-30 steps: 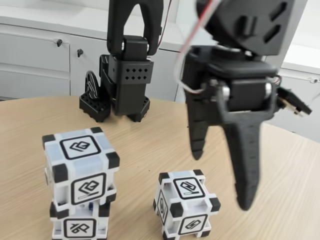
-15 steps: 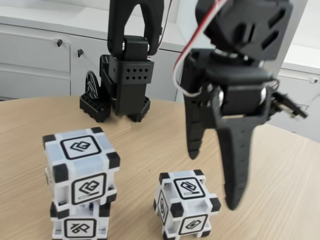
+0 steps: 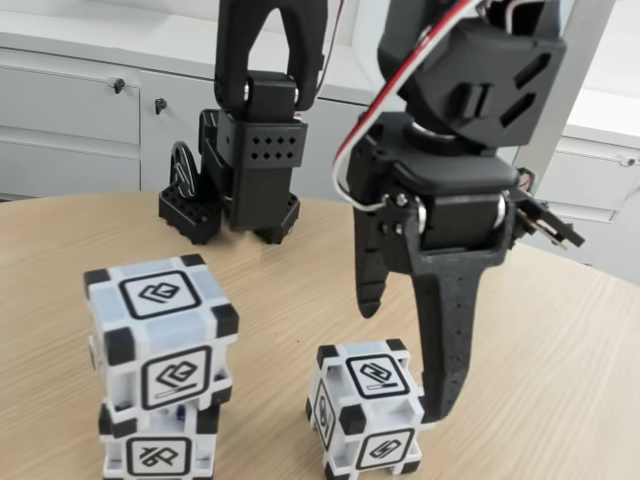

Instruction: Stack cubes from left to right.

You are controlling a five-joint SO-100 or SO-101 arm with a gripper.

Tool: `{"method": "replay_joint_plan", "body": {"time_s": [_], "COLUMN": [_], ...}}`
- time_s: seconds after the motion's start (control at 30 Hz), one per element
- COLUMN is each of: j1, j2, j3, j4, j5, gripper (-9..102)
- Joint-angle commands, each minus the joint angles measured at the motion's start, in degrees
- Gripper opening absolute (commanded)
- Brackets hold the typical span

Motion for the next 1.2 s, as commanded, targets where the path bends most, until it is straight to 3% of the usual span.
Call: {"method": "replay_joint_plan", "body": {"time_s": [0.0, 0.13, 0.9, 1.17], "j1": [0.6, 0.9, 3.0, 2.9], "j2": [0.3, 0.3, -4.2, 5.3], "j3": [-0.4, -0.3, -1.2, -0.3], "j4": [-0.8, -4.8, -4.2, -4.2], "j5": [-1.5, -1.8, -3.7, -3.3], "gripper": [33, 33, 32, 32]}}
